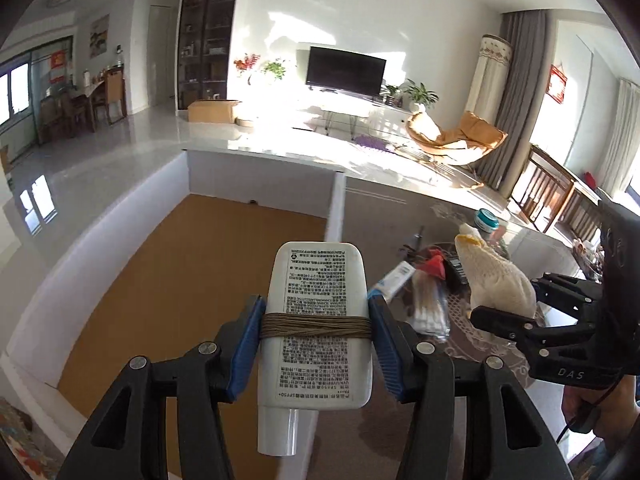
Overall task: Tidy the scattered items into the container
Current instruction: 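Carry the lotion bottle and glove into the container and open both tools, then withdraw both tools from the container back over the table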
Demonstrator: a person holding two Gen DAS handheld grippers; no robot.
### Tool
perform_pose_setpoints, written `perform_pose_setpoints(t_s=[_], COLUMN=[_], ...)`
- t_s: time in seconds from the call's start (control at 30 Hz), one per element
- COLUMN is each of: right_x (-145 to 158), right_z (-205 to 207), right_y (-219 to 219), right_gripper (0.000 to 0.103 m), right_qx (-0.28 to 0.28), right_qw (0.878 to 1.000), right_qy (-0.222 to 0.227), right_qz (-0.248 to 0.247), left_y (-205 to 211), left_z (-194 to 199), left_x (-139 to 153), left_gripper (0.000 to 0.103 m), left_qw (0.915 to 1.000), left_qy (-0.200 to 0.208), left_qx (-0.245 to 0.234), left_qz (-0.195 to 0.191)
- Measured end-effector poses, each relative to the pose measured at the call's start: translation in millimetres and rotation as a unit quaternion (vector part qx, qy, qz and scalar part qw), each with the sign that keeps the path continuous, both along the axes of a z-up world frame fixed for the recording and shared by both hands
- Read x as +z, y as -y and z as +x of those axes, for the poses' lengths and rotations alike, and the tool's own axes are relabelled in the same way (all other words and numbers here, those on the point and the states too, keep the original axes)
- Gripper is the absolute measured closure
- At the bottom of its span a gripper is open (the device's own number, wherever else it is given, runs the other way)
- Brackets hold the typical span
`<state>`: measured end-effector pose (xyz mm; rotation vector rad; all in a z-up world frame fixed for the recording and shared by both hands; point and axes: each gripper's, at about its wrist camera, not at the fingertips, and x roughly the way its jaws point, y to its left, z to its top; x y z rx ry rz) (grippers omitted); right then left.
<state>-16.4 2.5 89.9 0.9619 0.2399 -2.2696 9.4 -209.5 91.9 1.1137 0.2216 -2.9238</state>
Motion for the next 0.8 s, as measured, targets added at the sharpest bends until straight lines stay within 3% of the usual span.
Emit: perform_pose_setpoints(t_s=[0.17,0.33,0.47,0.53,0.57,0.6,0.63,0.67,0.8], right_x=[15.7,-15.3,-45.3,-59.3,-68.7,-75.5,-78.5,-78.9,-77.5], right_z=[-27.5,-47.8,-59.7,-62.9,-68.0,-69.4,-68.4,-66.1,-56.1], right_y=[129.0,215.2,246.4,256.9,260.0,261.5,262.8,263.2,260.5], right_gripper=[0.052,0.052,0.052,0.044,0.031,0.024,0.013,0.011,0.01], right_qx=[0.118,0.154,0.158,0.159,0.155,0.15,0.147,0.149,0.157], right_qw=[0.993,0.987,0.984,0.982,0.98,0.98,0.98,0.979,0.978], right_qy=[0.013,0.035,0.052,0.06,0.063,0.058,0.046,0.033,0.013], right_qz=[-0.002,0.041,0.063,0.087,0.104,0.118,0.128,0.134,0.14], left_y=[77.6,110.5,122.5,127.9,129.7,130.4,129.6,128.3,117.5], left_z=[-7.5,-25.2,-37.4,-39.4,-38.4,-37.0,-36.0,-34.6,-31.6], left_x=[-24.7,-52.6,-67.2,-73.3,-74.4,-74.7,-74.4,-73.1,-70.4], left_gripper=[0.05,0.05,0.05,0.05,0.047,0.043,0.03,0.021,0.018], left_qw=[0.9964,0.9914,0.9879,0.9853,0.985,0.9851,0.9856,0.9864,0.9883], left_qy=[0.042,0.086,0.116,0.132,0.133,0.131,0.13,0.127,0.128], left_qx=[0.073,0.099,0.103,0.108,0.109,0.109,0.107,0.103,0.082], left_qz=[0.006,0.0,-0.001,0.012,0.019,0.021,0.019,0.017,-0.013])
